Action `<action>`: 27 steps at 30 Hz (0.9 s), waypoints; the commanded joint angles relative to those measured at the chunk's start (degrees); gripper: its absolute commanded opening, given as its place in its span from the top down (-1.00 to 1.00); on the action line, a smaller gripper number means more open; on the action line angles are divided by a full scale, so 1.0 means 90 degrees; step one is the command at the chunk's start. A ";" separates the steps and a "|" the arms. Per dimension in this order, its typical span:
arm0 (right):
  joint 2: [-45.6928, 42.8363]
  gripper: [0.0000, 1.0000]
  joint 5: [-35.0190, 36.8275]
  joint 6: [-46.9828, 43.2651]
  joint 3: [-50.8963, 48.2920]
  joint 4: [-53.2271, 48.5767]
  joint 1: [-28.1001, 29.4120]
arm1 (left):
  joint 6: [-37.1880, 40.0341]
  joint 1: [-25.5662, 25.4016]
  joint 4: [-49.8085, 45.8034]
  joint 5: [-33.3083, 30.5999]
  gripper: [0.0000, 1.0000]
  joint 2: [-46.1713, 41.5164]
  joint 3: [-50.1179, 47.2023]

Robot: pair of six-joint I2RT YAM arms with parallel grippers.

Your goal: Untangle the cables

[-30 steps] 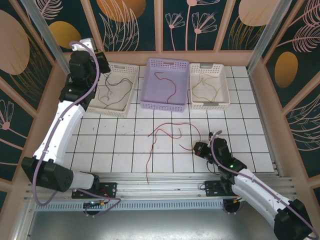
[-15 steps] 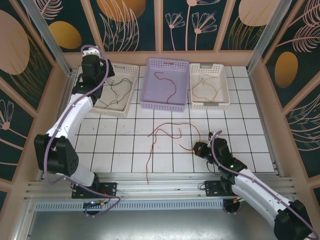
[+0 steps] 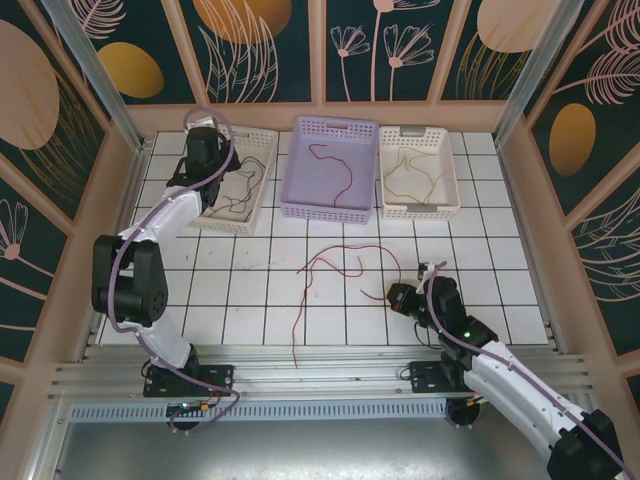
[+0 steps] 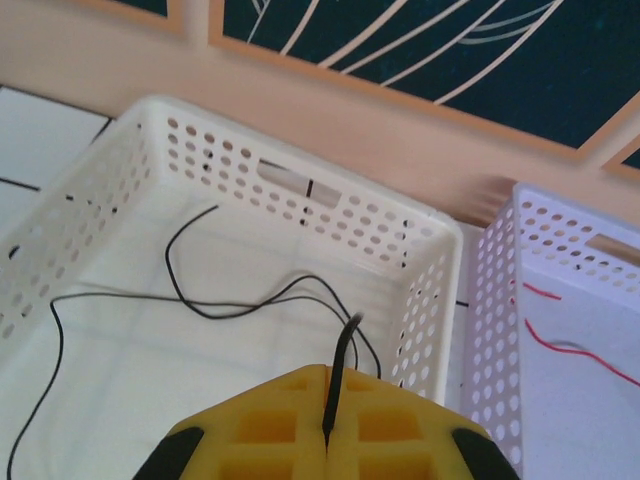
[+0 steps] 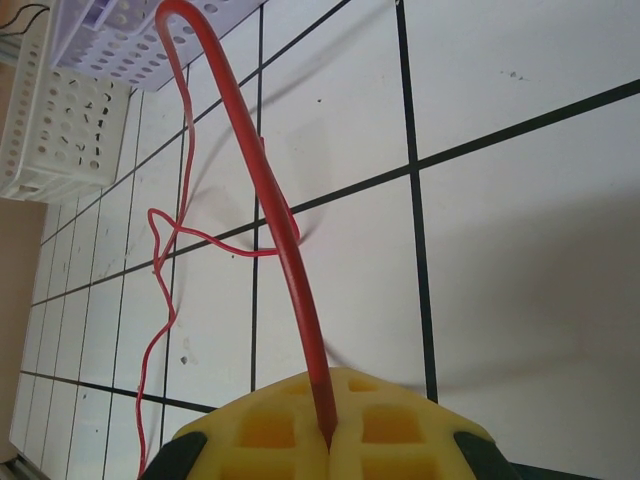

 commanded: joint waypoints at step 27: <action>-0.0117 1.00 0.0006 -0.0373 0.0643 -0.0388 -0.0050 | -0.0423 0.0098 -0.0286 0.0127 0.12 0.0264 0.0320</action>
